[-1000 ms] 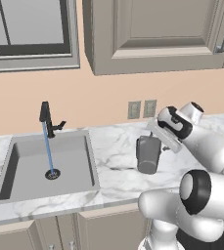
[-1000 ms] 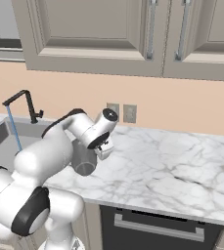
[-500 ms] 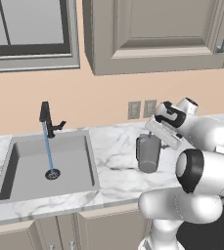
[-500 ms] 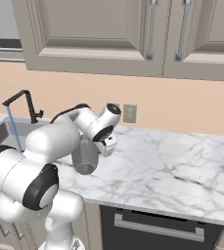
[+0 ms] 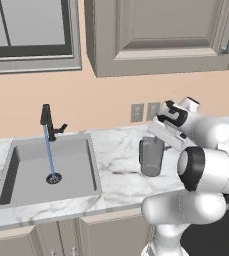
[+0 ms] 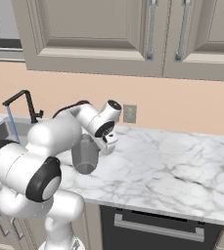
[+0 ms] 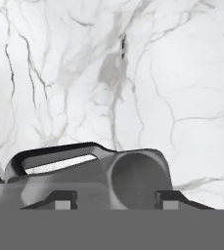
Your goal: Turn on the sink faucet and place the jug under the water for a few seconds to fill it up.
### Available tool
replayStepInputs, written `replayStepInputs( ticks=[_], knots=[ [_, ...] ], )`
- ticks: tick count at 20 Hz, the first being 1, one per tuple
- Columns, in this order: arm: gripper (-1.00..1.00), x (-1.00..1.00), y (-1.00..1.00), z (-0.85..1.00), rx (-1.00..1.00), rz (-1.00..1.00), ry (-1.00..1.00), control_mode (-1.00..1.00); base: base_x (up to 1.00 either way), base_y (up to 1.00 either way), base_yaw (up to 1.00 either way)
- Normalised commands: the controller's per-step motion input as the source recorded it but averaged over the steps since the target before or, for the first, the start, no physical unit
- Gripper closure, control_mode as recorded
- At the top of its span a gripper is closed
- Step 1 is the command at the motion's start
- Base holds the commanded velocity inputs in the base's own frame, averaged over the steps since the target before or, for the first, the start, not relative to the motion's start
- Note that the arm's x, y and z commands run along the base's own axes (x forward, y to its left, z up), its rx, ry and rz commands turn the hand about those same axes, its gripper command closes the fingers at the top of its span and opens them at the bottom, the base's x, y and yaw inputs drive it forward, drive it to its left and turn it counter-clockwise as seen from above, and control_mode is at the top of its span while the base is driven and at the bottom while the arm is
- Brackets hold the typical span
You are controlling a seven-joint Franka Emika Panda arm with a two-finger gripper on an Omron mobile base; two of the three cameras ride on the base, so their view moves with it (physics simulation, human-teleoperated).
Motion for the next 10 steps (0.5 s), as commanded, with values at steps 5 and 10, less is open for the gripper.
replayStepInputs(
  ticks=[5,10],
  knots=[
    [1.00,-0.03,0.11,-0.17,-0.01,0.01,0.00,-1.00,0.00,0.00,0.00],
    [1.00,0.01,0.19,-0.18,0.00,0.00,0.00,-1.00,0.00,0.00,0.00]
  ],
)
